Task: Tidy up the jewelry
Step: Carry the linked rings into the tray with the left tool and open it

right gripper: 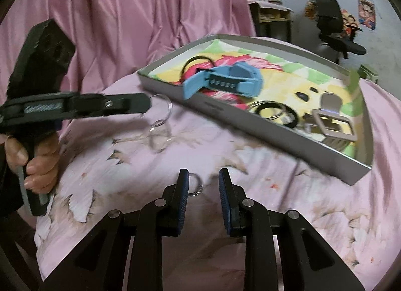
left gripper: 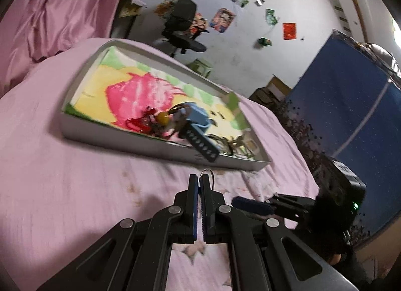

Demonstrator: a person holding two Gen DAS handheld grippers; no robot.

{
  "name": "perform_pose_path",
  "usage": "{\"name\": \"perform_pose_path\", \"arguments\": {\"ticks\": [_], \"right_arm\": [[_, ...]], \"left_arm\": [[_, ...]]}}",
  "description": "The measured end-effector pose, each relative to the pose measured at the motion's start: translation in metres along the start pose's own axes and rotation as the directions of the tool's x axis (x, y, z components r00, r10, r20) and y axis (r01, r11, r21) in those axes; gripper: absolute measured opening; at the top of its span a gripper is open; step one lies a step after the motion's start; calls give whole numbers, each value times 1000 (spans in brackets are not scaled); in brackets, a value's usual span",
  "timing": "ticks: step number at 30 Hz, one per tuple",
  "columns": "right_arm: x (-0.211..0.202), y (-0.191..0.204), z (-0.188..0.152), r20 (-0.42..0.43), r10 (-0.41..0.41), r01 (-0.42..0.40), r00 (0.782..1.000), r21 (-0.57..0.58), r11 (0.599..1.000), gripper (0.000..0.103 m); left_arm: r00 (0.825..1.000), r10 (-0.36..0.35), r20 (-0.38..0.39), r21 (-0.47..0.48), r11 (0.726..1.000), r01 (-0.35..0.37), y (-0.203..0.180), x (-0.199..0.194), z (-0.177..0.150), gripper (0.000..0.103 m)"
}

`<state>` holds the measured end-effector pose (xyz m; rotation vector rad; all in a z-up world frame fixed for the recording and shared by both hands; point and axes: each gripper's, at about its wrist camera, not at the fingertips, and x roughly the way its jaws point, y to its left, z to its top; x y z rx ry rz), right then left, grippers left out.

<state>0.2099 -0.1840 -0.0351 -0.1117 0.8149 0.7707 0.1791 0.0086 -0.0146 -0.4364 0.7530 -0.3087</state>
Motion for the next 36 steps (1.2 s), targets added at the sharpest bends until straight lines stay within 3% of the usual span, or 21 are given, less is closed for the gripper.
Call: {"name": "perform_pose_path", "arguments": {"ticks": [15, 21, 26, 36], "right_arm": [[6, 9, -4, -36, 5, -6, 999, -28, 1000, 18], [-3, 4, 1, 12, -12, 12, 1000, -12, 1000, 18], [-14, -3, 8, 85, -43, 42, 995, 11, 999, 18], [-20, -23, 38, 235, -108, 93, 966, 73, 993, 18]], "left_arm": [[1000, -6, 1, 20, 1000, 6, -1, -2, 0, 3], [999, 6, 38, 63, 998, -8, -12, -12, 12, 3], [995, 55, 88, 98, 993, -64, -21, -20, 26, 3], [973, 148, 178, 110, 979, -169, -26, -19, 58, 3]]}}
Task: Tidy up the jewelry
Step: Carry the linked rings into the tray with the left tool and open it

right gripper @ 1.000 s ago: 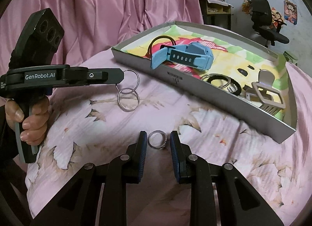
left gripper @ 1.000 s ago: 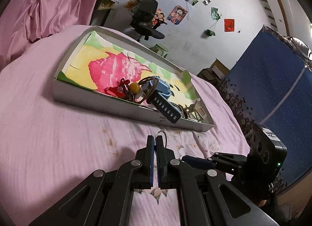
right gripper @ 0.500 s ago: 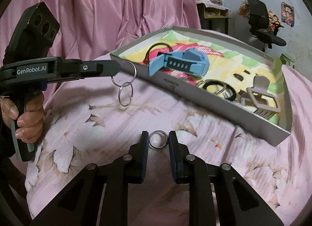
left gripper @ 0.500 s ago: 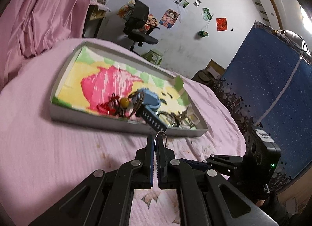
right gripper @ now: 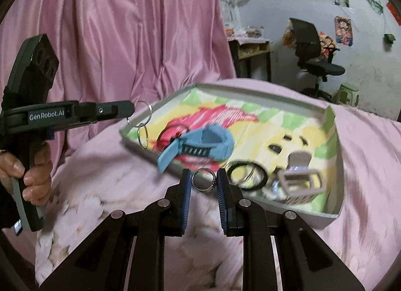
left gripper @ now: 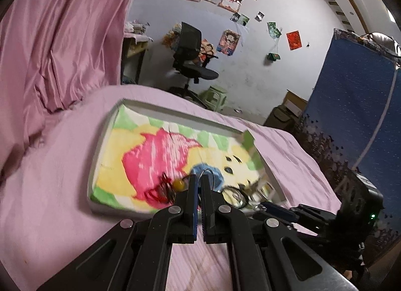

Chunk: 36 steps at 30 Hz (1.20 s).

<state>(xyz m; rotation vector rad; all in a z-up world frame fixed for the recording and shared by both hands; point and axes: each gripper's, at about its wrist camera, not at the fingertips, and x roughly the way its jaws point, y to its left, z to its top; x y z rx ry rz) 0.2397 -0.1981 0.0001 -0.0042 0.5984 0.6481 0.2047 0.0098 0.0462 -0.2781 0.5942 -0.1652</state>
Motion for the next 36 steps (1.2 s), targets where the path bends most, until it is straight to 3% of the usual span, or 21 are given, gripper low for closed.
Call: {"name": "perform_pose_path", "arguments": {"ticks": [6, 14, 25, 28, 36], "right_arm": [[5, -9, 8, 55, -59, 58, 997, 29, 998, 18], [25, -15, 11, 49, -106, 105, 993, 31, 994, 18], [44, -14, 7, -42, -133, 134, 990, 18, 991, 18], [44, -13, 5, -51, -134, 135, 990, 13, 991, 18], [46, -13, 4, -71, -134, 135, 988, 14, 991, 25]], "left_arm": [[998, 54, 39, -3, 999, -54, 5, 9, 12, 3], [992, 116, 46, -39, 993, -115, 21, 33, 16, 3], [984, 141, -105, -75, 986, -149, 37, 65, 3, 3], [970, 161, -183, -57, 983, -174, 37, 74, -1, 3], [961, 198, -194, 0, 979, -202, 31, 70, -6, 3]]}}
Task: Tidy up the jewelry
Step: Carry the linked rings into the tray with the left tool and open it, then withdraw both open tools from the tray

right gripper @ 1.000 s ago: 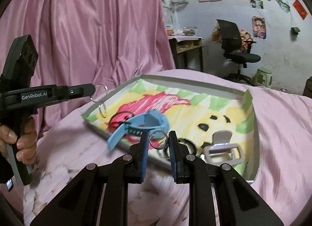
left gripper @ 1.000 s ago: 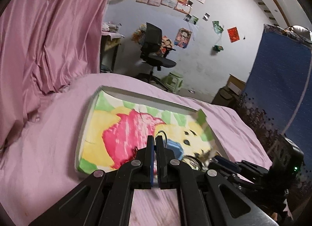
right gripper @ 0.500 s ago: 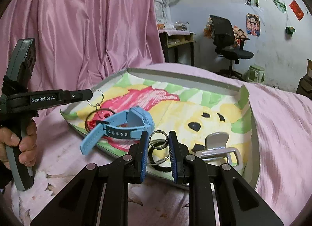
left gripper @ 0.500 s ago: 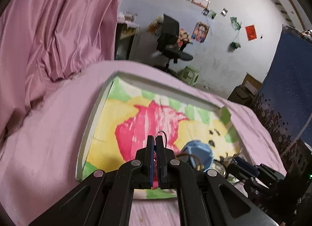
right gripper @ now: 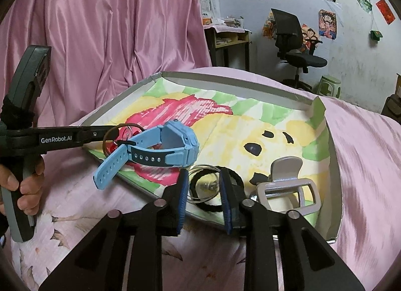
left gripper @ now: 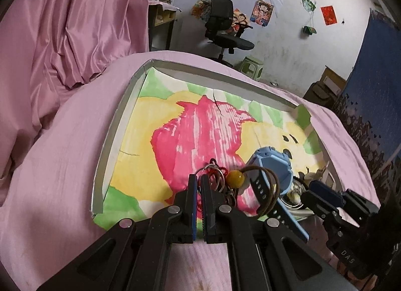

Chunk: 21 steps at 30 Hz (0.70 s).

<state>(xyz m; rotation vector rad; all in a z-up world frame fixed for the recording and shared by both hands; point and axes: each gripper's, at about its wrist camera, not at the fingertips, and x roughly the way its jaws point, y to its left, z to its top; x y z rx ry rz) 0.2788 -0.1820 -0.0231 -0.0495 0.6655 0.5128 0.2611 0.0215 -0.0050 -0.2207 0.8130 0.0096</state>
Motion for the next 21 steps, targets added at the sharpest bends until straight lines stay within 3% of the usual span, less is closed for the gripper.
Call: {"name": "perform_pose_path", "arguments": {"ticks": [10, 16, 19, 21], "right_arm": [[-8, -1, -1, 32, -12, 11, 999, 13, 1000, 35], [-23, -2, 0, 95, -43, 40, 995, 29, 999, 50], [-32, -4, 1, 124, -52, 46, 991, 48, 998, 56], [-37, -4, 2, 140, -59, 51, 988, 57, 997, 60]], "left_arm": [[1000, -21, 15, -18, 1000, 21, 6, -8, -6, 3], [998, -44, 44, -25, 999, 45, 7, -19, -11, 9], [995, -59, 78, -19, 998, 61, 5, -28, -15, 32], [992, -53, 113, -7, 998, 54, 2, -37, -18, 60]]}}
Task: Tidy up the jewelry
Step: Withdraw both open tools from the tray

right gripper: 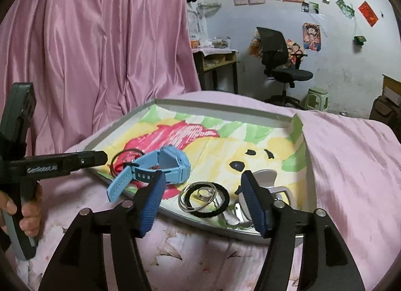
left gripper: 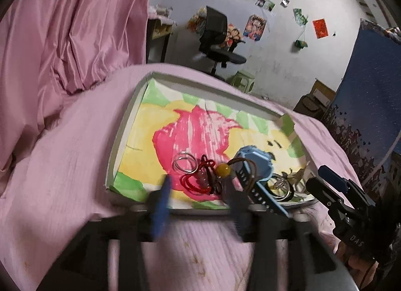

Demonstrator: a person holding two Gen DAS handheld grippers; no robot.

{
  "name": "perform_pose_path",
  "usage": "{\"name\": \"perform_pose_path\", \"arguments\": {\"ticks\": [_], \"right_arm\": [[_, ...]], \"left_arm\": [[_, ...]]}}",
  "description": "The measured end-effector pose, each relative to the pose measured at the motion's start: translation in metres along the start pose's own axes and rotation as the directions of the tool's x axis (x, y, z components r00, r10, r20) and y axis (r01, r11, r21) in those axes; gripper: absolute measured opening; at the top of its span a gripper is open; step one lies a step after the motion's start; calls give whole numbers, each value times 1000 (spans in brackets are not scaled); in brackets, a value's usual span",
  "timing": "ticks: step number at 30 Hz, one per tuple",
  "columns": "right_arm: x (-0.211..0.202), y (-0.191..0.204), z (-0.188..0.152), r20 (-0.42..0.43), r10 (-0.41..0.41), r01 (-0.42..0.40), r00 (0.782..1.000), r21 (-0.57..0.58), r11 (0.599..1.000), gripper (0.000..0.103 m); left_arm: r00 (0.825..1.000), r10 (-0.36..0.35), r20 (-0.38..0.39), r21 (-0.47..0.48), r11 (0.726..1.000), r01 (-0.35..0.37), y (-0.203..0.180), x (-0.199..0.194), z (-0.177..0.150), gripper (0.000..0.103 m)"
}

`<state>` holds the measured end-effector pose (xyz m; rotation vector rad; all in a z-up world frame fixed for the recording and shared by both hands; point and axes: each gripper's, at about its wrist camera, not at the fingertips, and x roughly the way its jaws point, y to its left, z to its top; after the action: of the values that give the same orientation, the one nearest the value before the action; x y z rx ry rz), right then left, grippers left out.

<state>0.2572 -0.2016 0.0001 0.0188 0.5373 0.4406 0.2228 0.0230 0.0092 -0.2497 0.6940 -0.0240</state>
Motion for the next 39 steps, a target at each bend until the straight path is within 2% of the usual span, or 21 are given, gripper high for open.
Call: {"name": "perform_pose_path", "arguments": {"ticks": [5, 12, 14, 17, 25, 39], "right_arm": [[-13, 0, 2, 38, -14, 13, 999, 26, 1000, 68], [-35, 2, 2, 99, -55, 50, 994, 55, 997, 85], [-40, 3, 2, 109, -58, 51, 992, 64, 997, 92], [-50, 6, 0, 128, -63, 54, 990, 70, 996, 94], [-77, 17, -8, 176, -68, 57, 982, 65, 996, 100], [-109, 29, -28, 206, -78, 62, 975, 84, 995, 102]], "left_arm": [[999, 13, 42, 33, 999, -15, -7, -13, -2, 67], [992, 30, 122, 39, 999, -35, -7, -37, -12, 92], [988, 35, 148, 45, 998, -42, -9, -44, -15, 95], [981, 43, 187, 59, 997, -55, -11, -56, -20, 101], [963, 50, 264, 81, 994, -74, -15, -83, -34, 102], [953, 52, 300, 56, 996, -71, -6, -116, -59, 103]]}}
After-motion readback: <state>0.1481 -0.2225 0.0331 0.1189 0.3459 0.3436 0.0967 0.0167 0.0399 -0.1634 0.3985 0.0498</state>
